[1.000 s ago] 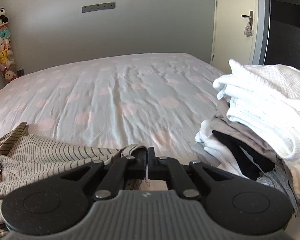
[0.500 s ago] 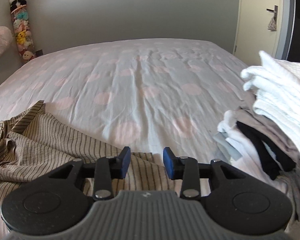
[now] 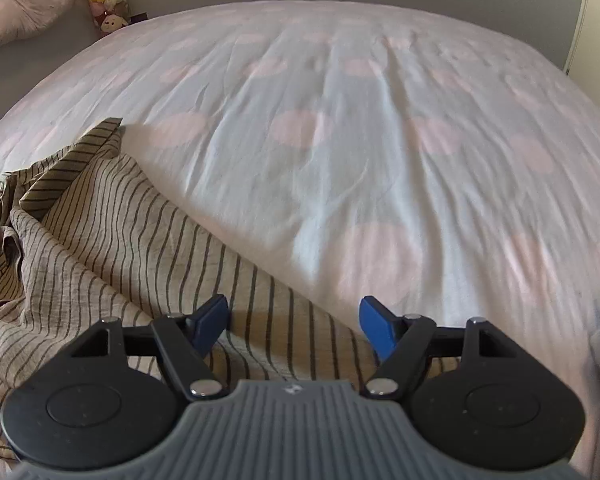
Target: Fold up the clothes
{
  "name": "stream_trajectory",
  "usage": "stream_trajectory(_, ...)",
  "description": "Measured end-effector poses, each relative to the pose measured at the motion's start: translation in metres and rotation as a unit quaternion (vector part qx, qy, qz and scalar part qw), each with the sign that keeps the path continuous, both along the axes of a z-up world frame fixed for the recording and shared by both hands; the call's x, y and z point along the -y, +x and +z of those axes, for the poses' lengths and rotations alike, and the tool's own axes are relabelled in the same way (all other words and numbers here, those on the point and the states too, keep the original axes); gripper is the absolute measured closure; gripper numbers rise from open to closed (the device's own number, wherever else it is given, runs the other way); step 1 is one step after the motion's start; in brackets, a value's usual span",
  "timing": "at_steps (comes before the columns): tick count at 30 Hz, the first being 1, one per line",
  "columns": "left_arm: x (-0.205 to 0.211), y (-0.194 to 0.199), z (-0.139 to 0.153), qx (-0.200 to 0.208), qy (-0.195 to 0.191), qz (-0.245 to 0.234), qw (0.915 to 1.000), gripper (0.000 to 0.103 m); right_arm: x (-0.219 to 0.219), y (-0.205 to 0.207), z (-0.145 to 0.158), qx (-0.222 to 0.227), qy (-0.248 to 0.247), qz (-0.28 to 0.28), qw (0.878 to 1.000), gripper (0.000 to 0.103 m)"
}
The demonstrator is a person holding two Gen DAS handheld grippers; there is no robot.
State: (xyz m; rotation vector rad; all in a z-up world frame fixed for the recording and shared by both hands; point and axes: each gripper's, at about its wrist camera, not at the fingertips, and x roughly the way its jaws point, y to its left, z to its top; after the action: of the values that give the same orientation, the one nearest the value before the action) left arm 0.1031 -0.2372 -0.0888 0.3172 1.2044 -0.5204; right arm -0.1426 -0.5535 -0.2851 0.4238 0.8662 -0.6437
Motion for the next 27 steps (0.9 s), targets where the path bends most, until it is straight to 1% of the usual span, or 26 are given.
stream_trajectory(1,-0.002,0.002,0.003,-0.002,-0.009,0.004,1.0000,0.096,0.001,-0.001,-0.004,0.003,0.014,0.001,1.000,0.029)
stream_trajectory(2,-0.005,0.004,0.008,0.002,-0.017,0.008,0.9998,0.099,0.000,-0.001,-0.007,0.004,0.024,0.002,1.000,0.036)
stream_trajectory(3,-0.008,0.006,0.014,0.006,-0.024,0.012,0.9996,0.100,0.000,-0.002,-0.009,0.005,0.033,0.003,0.999,0.044)
stream_trajectory(5,-0.015,0.010,0.030,0.021,-0.036,0.021,0.9989,0.102,-0.006,-0.006,-0.005,0.009,0.028,0.006,1.000,0.087)
stream_trajectory(6,-0.021,0.012,0.039,0.030,-0.043,0.027,0.9983,0.102,-0.009,-0.008,-0.003,0.011,0.024,0.007,1.000,0.095)
stream_trajectory(7,-0.028,0.015,0.049,0.038,-0.049,0.032,0.9975,0.102,-0.013,-0.012,0.004,0.018,0.023,0.013,0.999,0.098)
stream_trajectory(8,-0.035,0.018,0.059,0.047,-0.055,0.037,0.9967,0.103,-0.018,-0.016,0.012,0.026,0.021,0.020,0.999,0.099)
stream_trajectory(11,-0.059,0.027,0.083,0.074,-0.056,0.052,0.9943,0.103,-0.032,-0.028,0.036,0.049,0.018,0.039,0.998,0.100)
stream_trajectory(13,-0.076,0.034,0.095,0.081,-0.052,0.066,0.9932,0.103,-0.048,-0.034,0.047,0.049,0.020,0.060,0.997,0.100)
stream_trajectory(16,-0.097,0.041,0.103,0.098,-0.028,0.081,0.9915,0.103,-0.073,-0.042,0.057,0.042,0.032,0.090,0.995,0.101)
stream_trajectory(17,-0.104,0.042,0.105,0.108,-0.015,0.085,0.9904,0.103,-0.083,-0.044,0.057,0.040,0.044,0.101,0.993,0.101)
stream_trajectory(19,-0.120,0.045,0.107,0.118,-0.001,0.094,0.9886,0.103,-0.104,-0.046,0.053,0.031,0.064,0.124,0.990,0.101)
stream_trajectory(22,-0.138,0.046,0.105,0.110,0.004,0.101,0.9888,0.103,-0.134,-0.046,0.046,0.016,0.091,0.158,0.983,0.101)
stream_trajectory(24,-0.144,0.044,0.102,0.098,0.002,0.093,0.9908,0.103,-0.149,-0.044,0.042,-0.002,0.073,0.173,0.982,0.101)
stream_trajectory(25,-0.145,0.043,0.100,0.091,-0.002,0.089,0.9919,0.103,-0.151,-0.044,0.043,-0.002,0.063,0.172,0.983,0.100)
stream_trajectory(26,-0.144,0.041,0.099,0.084,-0.011,0.084,0.9928,0.103,-0.153,-0.044,0.045,-0.001,0.053,0.169,0.984,0.096)
stream_trajectory(27,-0.143,0.038,0.097,0.078,-0.021,0.080,0.9935,0.101,-0.152,-0.045,0.047,0.006,0.051,0.163,0.985,0.094)
